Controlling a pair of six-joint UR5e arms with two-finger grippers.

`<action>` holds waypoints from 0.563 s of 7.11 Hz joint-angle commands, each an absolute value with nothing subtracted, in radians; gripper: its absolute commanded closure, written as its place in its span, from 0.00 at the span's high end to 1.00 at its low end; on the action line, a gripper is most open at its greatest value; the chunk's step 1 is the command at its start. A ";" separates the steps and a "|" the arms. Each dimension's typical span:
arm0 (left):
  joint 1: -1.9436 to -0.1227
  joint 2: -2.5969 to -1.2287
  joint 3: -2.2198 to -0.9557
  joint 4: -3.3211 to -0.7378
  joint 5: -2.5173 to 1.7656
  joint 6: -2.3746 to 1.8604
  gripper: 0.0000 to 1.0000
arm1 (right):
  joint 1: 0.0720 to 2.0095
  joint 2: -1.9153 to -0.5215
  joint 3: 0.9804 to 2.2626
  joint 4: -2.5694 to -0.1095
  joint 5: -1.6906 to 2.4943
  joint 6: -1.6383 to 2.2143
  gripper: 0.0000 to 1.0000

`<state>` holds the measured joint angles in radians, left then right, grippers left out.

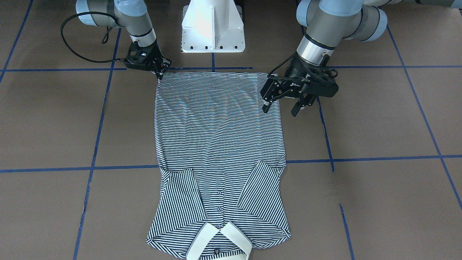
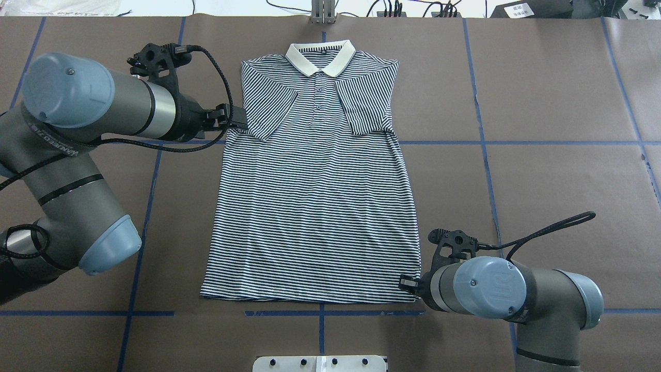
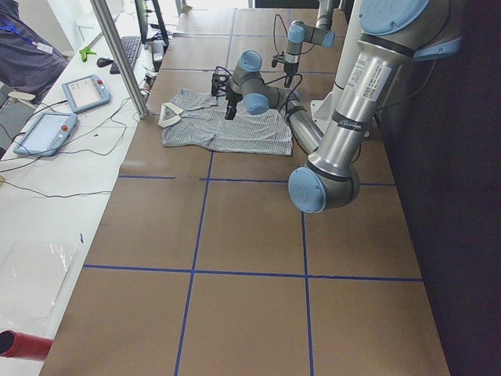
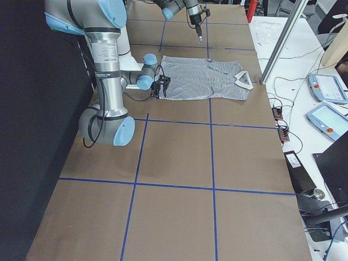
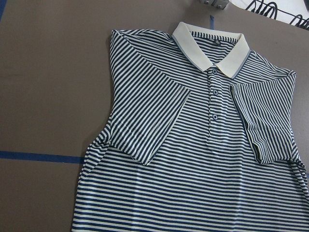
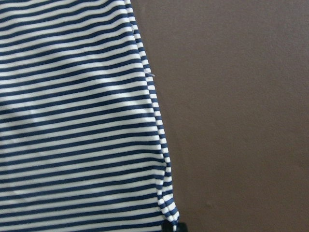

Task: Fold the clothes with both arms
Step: 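Move both grippers to the hem corners nearest the robot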

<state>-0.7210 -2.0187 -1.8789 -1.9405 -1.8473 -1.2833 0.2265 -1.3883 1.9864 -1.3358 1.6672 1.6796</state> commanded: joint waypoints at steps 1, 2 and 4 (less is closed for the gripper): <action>-0.700 -2.014 -1.882 -1.942 -1.847 -1.325 1.00 | 0.233 -1.391 2.021 -1.336 1.666 1.681 0.00; -0.616 -2.008 -1.891 -1.942 -1.839 -1.442 1.00 | 0.261 -1.399 2.042 -1.336 1.690 1.680 0.00; -0.389 -1.961 -1.948 -1.893 -1.725 -1.727 1.00 | 0.297 -1.413 2.069 -1.335 1.721 1.678 0.00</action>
<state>-0.5192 -1.9949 -1.9134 -1.9267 -1.7961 -1.5672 0.2778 -1.4021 2.0481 -1.3350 1.7036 1.6795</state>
